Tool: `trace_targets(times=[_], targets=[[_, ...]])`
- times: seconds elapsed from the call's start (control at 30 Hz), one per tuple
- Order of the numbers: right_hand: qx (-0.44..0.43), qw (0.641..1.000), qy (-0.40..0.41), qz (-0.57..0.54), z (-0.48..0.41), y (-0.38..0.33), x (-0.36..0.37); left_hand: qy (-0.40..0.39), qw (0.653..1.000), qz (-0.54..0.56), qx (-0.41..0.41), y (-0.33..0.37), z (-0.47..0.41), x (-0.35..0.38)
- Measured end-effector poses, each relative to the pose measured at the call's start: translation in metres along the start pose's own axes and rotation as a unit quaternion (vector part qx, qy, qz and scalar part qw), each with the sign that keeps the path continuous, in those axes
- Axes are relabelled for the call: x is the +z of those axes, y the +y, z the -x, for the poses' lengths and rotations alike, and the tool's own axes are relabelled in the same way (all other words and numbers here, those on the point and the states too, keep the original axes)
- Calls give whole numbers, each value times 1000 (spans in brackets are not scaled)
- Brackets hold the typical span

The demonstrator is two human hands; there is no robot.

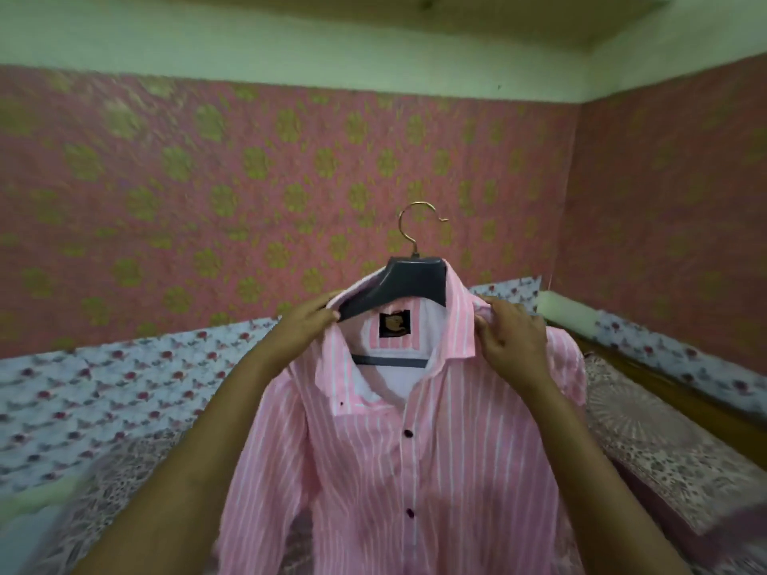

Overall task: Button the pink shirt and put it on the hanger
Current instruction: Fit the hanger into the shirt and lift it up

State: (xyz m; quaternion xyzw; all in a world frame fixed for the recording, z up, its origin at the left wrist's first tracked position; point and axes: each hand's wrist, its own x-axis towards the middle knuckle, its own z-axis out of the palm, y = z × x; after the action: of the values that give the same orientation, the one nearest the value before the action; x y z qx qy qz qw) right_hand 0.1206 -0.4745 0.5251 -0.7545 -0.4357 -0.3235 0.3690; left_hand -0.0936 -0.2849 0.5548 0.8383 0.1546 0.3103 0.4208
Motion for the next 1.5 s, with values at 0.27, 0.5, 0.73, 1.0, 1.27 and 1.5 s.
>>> trace_targets(times=[0.27, 0.5, 0.73, 1.0, 1.27, 1.5], targets=[[15, 997, 68, 31, -18, -20, -90, -5, 998, -52, 32, 74, 18, -37], [20, 996, 82, 40, -28, 2, -129, 77, 985, -134, 80, 113, -8, -25], [-5, 999, 51, -7, -31, 24, -144, 198, 976, 40, 81, 140, -37, 11], [23, 996, 88, -19, -32, 50, -144, 151, 974, -166, -28, 133, -39, 0], [22, 995, 92, 2, -34, 57, -129, 91, 978, -168, -81, 101, -19, 1], [16, 996, 83, 1, -31, 58, -123, 141, 947, -286, -35, 73, -28, -4]])
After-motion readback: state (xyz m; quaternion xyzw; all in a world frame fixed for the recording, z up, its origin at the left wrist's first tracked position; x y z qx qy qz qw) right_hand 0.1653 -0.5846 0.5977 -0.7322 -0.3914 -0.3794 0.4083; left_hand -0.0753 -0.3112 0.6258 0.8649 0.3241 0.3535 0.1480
